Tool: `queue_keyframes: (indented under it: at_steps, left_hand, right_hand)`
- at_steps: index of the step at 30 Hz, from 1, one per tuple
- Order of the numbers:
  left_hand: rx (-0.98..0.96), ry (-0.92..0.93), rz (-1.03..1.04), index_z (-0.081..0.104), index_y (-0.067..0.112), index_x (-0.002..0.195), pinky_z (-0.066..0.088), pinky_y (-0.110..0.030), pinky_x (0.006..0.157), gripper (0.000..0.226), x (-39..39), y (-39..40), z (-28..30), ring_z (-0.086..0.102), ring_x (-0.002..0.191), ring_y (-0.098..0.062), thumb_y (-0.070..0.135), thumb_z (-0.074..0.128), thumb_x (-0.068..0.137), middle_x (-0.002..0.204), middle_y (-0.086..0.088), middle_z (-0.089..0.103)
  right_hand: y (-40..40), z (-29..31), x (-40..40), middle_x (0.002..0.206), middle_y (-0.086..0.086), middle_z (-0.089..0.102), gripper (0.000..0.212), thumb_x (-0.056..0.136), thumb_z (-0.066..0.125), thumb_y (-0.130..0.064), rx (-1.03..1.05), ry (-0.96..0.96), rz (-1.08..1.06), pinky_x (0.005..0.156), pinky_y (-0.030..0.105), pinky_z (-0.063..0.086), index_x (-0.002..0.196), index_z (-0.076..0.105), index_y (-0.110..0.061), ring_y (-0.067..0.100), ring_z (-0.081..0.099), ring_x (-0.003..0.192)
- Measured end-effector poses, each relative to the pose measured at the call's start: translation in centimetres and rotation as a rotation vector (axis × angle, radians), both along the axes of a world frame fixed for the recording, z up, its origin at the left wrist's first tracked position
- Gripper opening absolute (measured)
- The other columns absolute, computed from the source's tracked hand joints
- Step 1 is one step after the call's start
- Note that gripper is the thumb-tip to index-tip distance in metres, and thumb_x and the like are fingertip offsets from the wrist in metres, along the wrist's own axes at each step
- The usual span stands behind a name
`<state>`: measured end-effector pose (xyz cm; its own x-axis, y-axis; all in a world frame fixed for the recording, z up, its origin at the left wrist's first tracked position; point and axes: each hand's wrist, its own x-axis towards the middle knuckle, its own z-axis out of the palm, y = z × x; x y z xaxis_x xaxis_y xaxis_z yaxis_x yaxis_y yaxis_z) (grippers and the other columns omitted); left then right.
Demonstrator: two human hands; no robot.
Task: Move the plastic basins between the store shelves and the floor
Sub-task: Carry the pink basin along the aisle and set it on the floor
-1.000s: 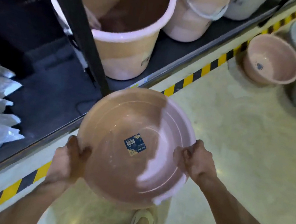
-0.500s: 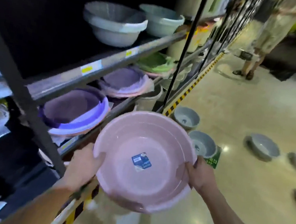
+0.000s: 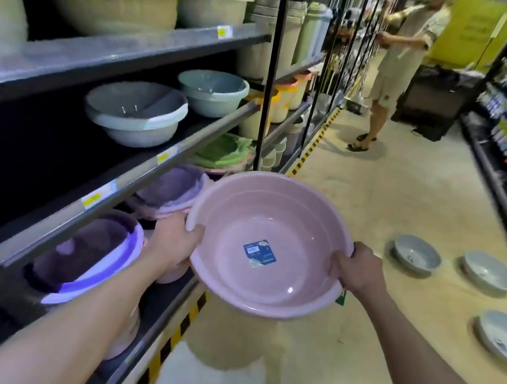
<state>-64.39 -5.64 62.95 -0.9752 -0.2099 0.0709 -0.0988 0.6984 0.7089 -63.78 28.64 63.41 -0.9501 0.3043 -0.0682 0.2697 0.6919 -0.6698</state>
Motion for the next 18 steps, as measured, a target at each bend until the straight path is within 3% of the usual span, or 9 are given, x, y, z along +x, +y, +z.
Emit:
queue_keyframes:
  at_steps: [1,3,6,8,11,15,18]
  left_hand:
    - [0.008,-0.004,0.013,0.060,0.028,0.086,0.033,-0.011,0.047,0.001,-0.9,0.5,-0.2,0.048,0.058,-0.005,0.027,0.061,0.087,0.069,0.015,0.057]
    - [0.033,-0.027,-0.005,0.063,0.025,0.084,0.036,-0.010,0.036,0.004,-2.8,1.4,-0.8,0.049,0.056,0.002,0.027,0.061,0.085,0.067,0.016,0.057]
    - [0.067,-0.059,-0.068,0.064,0.024,0.076,0.038,-0.004,0.038,0.010,-6.1,2.2,-1.8,0.062,0.051,0.001,0.023,0.061,0.085,0.064,0.009,0.063]
    - [0.070,-0.080,-0.096,0.064,0.023,0.074,0.038,-0.004,0.036,0.013,-8.8,2.4,-2.3,0.061,0.048,0.009,0.021,0.060,0.086,0.058,0.006,0.064]
    - [0.070,-0.101,-0.111,0.059,0.021,0.070,0.037,-0.009,0.031,0.019,-13.6,2.6,-3.3,0.059,0.038,0.003,0.018,0.062,0.088,0.044,0.001,0.060]
    - [0.048,-0.127,-0.137,0.051,0.027,0.069,0.035,-0.009,0.029,0.025,-21.0,2.5,-4.9,0.058,0.040,0.011,0.023,0.063,0.091,0.053,0.006,0.058]
    - [0.010,-0.191,-0.140,0.053,0.025,0.073,0.035,-0.011,0.026,0.019,-26.7,2.7,-5.9,0.061,0.037,-0.009,0.032,0.062,0.089,0.062,-0.002,0.064]
  right_hand:
    - [0.6,0.0,-0.8,0.076,0.012,0.065,0.040,0.065,0.044,-0.037,0.007,-0.005,-0.005,0.056,0.032,0.040,0.085,0.060,-0.006,0.034,0.057,0.075]
    - [1.6,-0.4,-2.6,0.074,0.009,0.064,0.039,0.066,0.044,-0.037,0.013,-0.025,-0.022,0.052,0.029,0.036,0.084,0.060,-0.007,0.032,0.056,0.073]
    - [2.5,-1.3,-5.6,0.075,0.010,0.065,0.038,0.069,0.044,-0.037,0.031,-0.055,-0.032,0.054,0.031,0.037,0.086,0.061,-0.007,0.033,0.058,0.075]
    - [2.7,-2.3,-8.0,0.077,0.013,0.067,0.040,0.070,0.043,-0.038,0.048,-0.073,-0.036,0.059,0.033,0.042,0.086,0.062,-0.007,0.035,0.059,0.078]
    - [2.7,-4.1,-12.0,0.088,0.016,0.068,0.042,0.076,0.044,-0.039,0.072,-0.096,-0.049,0.065,0.035,0.043,0.093,0.061,-0.006,0.035,0.059,0.084]
    - [2.7,-5.8,-17.5,0.098,0.017,0.066,0.036,0.086,0.051,-0.036,0.089,-0.136,-0.115,0.066,0.035,0.041,0.102,0.060,-0.004,0.034,0.056,0.086]
    - [3.0,-6.1,-21.7,0.098,0.019,0.067,0.032,0.090,0.051,-0.034,0.119,-0.164,-0.155,0.063,0.035,0.036,0.099,0.059,-0.004,0.032,0.050,0.079]
